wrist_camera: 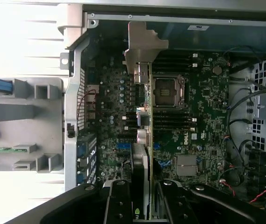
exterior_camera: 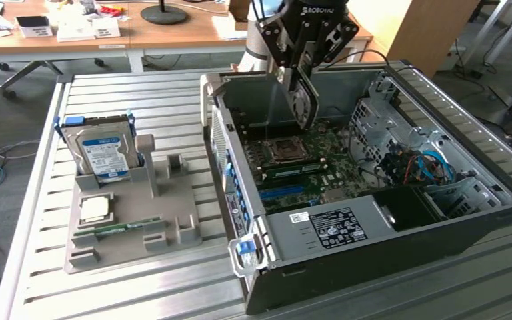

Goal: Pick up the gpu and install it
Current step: 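Pick up the gpu and move the gpu toward the slot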

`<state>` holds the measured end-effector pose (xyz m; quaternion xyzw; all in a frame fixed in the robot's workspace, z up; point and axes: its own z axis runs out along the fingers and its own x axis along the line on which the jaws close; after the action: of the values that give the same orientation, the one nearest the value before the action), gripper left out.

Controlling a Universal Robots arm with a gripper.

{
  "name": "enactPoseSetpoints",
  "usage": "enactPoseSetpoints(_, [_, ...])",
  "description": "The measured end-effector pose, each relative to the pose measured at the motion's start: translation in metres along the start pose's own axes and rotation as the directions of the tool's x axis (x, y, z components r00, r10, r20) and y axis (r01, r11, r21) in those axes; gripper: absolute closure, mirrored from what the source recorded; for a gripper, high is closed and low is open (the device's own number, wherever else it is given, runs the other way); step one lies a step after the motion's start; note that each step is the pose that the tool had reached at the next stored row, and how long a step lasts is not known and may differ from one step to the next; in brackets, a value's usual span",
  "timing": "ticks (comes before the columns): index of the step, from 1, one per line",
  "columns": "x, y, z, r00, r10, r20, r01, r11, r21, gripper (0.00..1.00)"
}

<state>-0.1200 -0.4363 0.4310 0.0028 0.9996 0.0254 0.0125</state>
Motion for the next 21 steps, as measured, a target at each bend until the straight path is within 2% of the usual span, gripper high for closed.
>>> enactPoseSetpoints(12, [-0.005, 0.0, 0.0001, 1.0, 0.0, 0.0, 0.0, 1.0, 0.0, 0.73])
enactPoseSetpoints(21, [-0.016, 0.0001, 0.0004, 1.0, 0.0, 0.0, 0.0, 1.0, -0.0001, 0.73])
